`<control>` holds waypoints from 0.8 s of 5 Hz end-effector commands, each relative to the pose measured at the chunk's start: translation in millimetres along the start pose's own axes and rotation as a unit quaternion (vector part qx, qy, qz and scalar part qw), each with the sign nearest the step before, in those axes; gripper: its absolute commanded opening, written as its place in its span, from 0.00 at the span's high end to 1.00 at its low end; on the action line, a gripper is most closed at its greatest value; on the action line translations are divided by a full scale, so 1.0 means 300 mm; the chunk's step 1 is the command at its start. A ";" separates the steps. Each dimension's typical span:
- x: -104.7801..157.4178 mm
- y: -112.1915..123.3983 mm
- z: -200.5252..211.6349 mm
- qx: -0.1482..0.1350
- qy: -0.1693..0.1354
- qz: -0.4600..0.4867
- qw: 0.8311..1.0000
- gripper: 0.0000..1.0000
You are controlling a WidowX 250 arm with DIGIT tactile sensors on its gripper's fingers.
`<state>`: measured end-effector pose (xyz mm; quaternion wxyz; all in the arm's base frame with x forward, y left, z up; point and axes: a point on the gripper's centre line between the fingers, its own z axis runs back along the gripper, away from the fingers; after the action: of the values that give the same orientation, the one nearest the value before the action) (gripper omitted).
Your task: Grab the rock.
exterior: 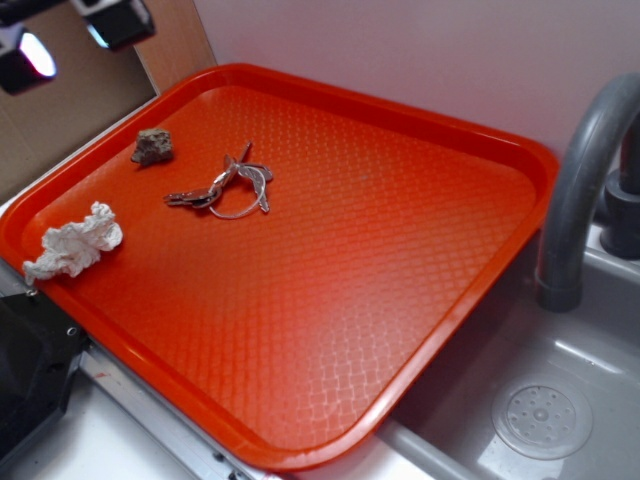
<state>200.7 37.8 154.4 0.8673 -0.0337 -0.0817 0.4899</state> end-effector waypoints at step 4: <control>0.243 0.108 -0.265 0.179 -0.122 0.553 0.804 0.00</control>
<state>240.7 112.4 62.3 0.4509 0.1595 -0.0450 0.8771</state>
